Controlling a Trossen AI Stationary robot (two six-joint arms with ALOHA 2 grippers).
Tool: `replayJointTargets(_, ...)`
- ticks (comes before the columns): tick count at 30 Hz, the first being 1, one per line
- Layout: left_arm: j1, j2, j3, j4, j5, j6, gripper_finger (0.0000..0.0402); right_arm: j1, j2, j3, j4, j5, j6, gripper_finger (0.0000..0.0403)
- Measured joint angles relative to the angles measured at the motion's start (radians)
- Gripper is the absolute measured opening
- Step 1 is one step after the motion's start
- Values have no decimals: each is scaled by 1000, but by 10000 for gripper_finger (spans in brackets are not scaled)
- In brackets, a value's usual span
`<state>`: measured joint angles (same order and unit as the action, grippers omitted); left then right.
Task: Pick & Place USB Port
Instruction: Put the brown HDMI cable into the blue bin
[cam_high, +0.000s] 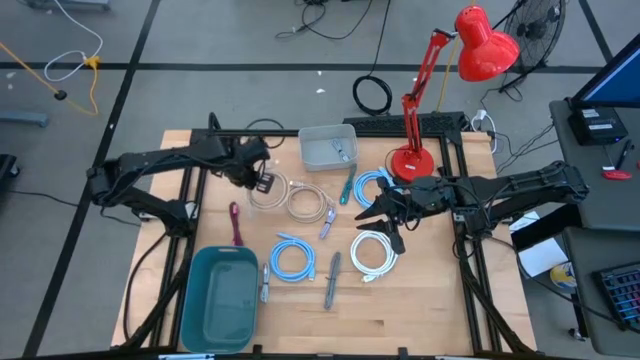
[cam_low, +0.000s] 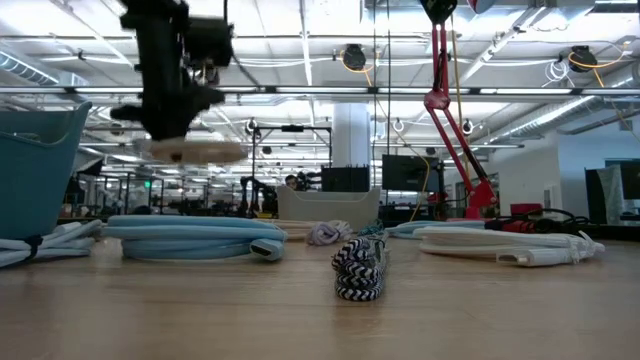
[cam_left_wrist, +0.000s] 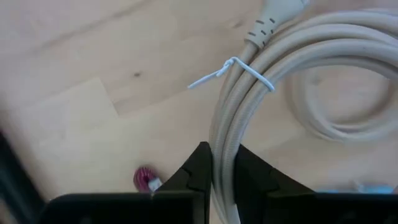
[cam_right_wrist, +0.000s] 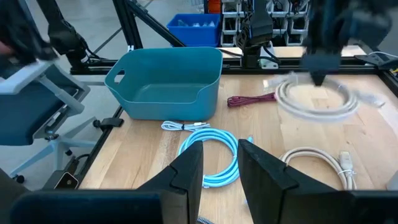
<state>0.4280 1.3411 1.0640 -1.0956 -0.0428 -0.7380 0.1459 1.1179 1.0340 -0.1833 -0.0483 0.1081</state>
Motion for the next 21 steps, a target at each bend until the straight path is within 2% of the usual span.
replayJointTargets(4, -85, -20, 173, -183, -11, -67, 37, 0, 0, 0, 0, 0, 0, 91)
replayJointTargets(9, -316, -37, 302, -326, -15, -328, 37, 0, 0, 0, 0, 0, 0, 91)
replayJointTargets(17, -805, -17, 321, -349, -35, -908, 37, 0, 0, 0, 0, 0, 0, 91)
replayJointTargets(21, -1007, 12, 320, -331, -45, -1203, 37, 0, 0, 0, -1, 0, 0, 91)
